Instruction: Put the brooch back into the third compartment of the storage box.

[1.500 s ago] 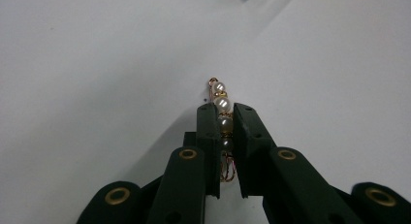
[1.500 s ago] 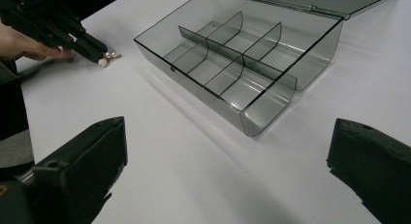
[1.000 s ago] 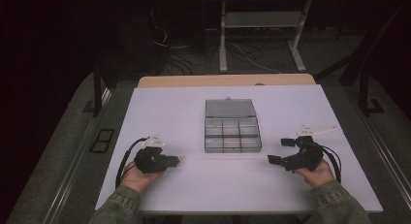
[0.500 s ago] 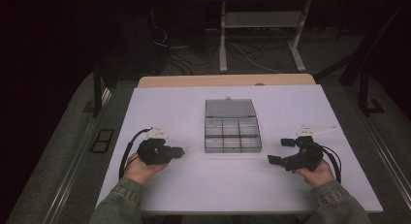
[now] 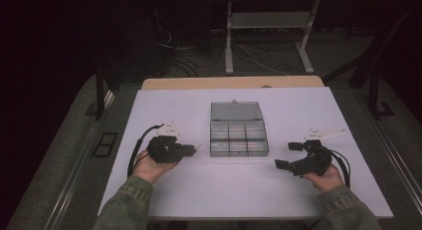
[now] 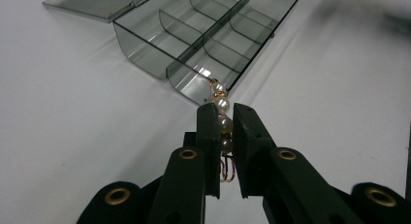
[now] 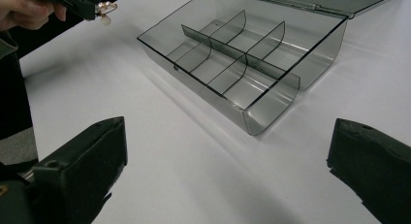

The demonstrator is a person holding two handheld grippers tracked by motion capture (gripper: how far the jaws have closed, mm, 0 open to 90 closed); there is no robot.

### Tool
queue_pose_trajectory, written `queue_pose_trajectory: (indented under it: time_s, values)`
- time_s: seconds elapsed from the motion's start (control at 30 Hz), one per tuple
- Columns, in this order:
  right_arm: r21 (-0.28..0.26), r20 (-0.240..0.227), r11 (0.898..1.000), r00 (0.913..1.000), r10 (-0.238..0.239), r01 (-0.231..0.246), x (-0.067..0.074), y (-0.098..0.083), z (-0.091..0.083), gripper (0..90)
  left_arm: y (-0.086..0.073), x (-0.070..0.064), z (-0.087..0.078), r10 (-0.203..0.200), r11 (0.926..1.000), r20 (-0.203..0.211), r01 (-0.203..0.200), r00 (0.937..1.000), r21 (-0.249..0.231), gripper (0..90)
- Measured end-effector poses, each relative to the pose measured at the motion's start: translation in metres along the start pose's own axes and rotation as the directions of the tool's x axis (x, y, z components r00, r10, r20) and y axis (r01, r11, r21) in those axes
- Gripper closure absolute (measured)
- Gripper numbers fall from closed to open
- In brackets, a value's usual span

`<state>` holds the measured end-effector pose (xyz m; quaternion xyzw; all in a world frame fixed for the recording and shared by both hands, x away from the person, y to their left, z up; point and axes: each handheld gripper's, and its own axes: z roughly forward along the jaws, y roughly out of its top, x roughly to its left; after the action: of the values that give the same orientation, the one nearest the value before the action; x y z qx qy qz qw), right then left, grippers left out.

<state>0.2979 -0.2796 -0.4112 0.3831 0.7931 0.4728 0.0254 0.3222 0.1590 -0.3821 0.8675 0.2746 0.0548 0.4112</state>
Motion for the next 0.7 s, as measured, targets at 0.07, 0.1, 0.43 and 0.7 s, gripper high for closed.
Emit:
queue_pose_trajectory:
  time_s: [0.07,0.1,0.43,0.7]
  values:
    - [0.0,0.0,1.0,1.0,0.001,-0.001,0.0,0.0,0.0,0.3,0.004,0.0,0.001,0.011,0.9999,0.003,-0.011,0.9999,-0.001,80.7]
    - [0.001,0.0,1.0,1.0,0.001,-0.001,0.0,0.0,0.0,0.3,0.006,-0.001,0.002,0.014,0.9999,0.004,-0.014,0.9999,-0.004,80.7]
    - [0.0,-0.001,1.0,1.0,-0.002,0.002,0.0,0.0,0.0,0.3,0.028,-0.007,0.012,0.055,0.9985,0.025,-0.055,0.9982,-0.005,80.7]
    - [-0.003,-0.001,1.0,1.0,-0.005,0.005,0.0,0.0,0.0,0.3,0.044,-0.013,0.019,0.086,0.9962,0.042,-0.086,0.9954,-0.014,80.7]
